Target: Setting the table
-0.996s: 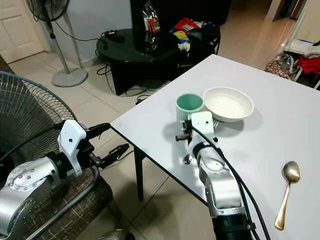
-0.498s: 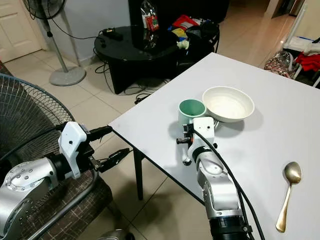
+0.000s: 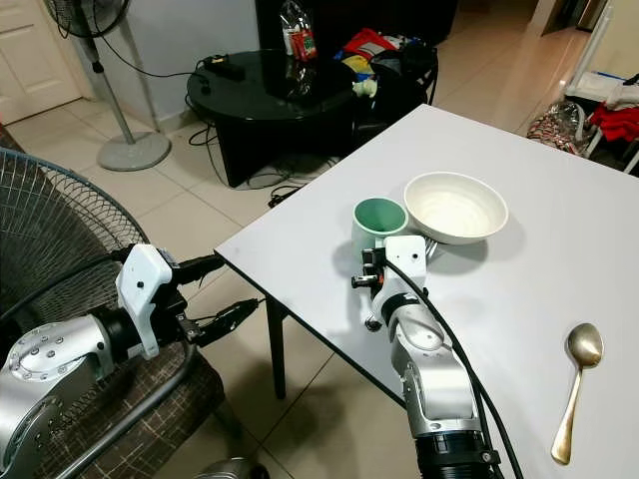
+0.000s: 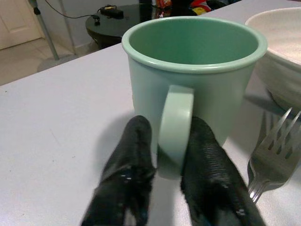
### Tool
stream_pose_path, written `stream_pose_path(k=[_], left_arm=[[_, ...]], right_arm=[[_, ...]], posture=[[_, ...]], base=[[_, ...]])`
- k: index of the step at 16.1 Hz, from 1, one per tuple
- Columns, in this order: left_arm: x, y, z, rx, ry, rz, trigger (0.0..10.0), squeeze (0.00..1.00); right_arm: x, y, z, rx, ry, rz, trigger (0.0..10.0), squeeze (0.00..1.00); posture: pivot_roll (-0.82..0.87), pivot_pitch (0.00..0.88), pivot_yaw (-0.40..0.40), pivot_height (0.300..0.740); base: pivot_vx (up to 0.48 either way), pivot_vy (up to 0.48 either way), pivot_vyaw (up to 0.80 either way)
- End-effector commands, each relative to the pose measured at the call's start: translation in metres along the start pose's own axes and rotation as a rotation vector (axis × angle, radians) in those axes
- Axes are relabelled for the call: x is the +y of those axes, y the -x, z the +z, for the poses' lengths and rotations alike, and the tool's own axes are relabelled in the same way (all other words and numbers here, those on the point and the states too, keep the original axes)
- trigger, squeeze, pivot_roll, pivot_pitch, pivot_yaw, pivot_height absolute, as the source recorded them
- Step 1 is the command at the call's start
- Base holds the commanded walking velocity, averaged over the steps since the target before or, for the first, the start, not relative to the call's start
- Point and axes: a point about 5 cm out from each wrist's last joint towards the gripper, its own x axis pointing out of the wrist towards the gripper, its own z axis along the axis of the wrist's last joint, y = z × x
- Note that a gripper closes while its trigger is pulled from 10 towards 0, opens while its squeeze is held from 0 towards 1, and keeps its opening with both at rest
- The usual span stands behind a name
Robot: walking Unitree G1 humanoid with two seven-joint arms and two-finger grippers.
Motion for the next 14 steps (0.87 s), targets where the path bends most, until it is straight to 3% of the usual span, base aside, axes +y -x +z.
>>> stream_pose_path(k=[1,5,7,12,14], left_arm=[[-0.001,0.001,0.005,-0.009,-0.012,-0.007,10.0,0.00],[0.000,0.002,0.007,-0.027,0.008,0.004,10.0,0.00],[0.002,0.004,0.013,-0.066,0.030,0.021,10.0,0.00],[0.000,0.015,0.011,-0.046,0.027,0.028,10.0,0.00],[0.000,0.018,0.010,-0.038,0.033,0.046,10.0,0.00]], right_arm=[[0.000,0.001,0.002,-0.009,0.004,0.003,10.0,1.00],[-0.002,0.012,0.010,-0.030,-0.002,0.000,10.0,1.00],[-0.001,0.031,0.018,-0.060,-0.014,0.034,10.0,1.00],[0.003,0.066,0.043,-0.091,0.085,0.145,10.0,1.00],[0.005,0.070,0.050,-0.092,0.120,0.176,10.0,1.00]], posture=[[0.14,0.000,0.049,0.740],[0.13,0.000,0.043,0.740],[0.13,0.000,0.044,0.740],[0.11,0.000,0.051,0.740],[0.10,0.000,0.049,0.740]], base=[[0.000,0.000,0.00],[0.000,0.000,0.00],[0.000,0.000,0.00],[0.000,0.000,0.00],[0.000,0.000,0.00]])
